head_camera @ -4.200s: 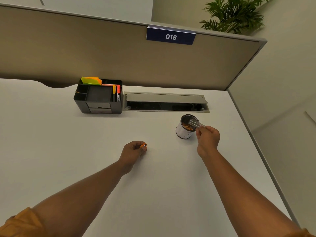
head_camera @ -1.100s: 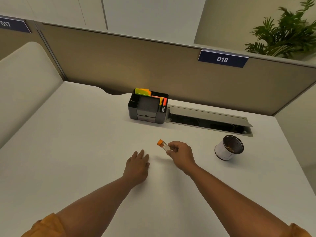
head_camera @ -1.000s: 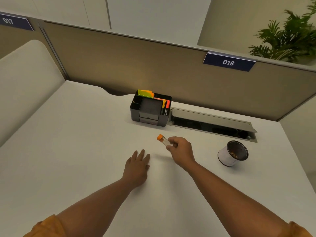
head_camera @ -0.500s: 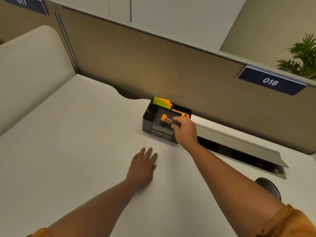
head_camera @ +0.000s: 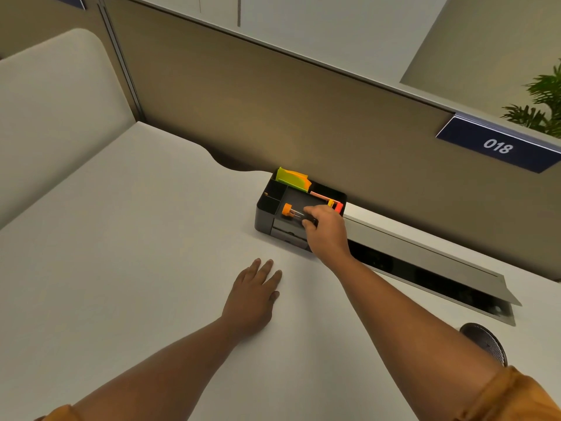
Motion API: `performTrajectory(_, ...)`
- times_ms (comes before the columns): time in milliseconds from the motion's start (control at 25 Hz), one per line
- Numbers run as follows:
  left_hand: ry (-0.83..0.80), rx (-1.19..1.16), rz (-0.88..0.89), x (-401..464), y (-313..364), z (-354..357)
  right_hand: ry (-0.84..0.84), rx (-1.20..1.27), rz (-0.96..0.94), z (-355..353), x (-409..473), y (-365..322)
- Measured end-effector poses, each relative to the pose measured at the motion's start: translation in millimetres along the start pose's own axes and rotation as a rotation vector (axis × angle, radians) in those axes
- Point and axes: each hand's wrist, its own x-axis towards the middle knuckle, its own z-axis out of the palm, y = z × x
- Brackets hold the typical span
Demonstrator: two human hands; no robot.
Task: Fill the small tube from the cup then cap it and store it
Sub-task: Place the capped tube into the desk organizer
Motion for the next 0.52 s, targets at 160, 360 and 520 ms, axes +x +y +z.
performTrajectory(160, -0.014, -0.004, -0.002, 1, 0, -3, -0.006, 0.039, 0.047, -1, 0, -1)
performTrajectory(360, -0.034, 0.006, 0.0, 3, 2, -7, -0.025, 0.086, 0.079, -5, -4, -4)
performTrajectory(520, -0.068, -0.029, -0.023, 3, 4, -14, -0.017, 0.12, 0.08, -12, -13, -7)
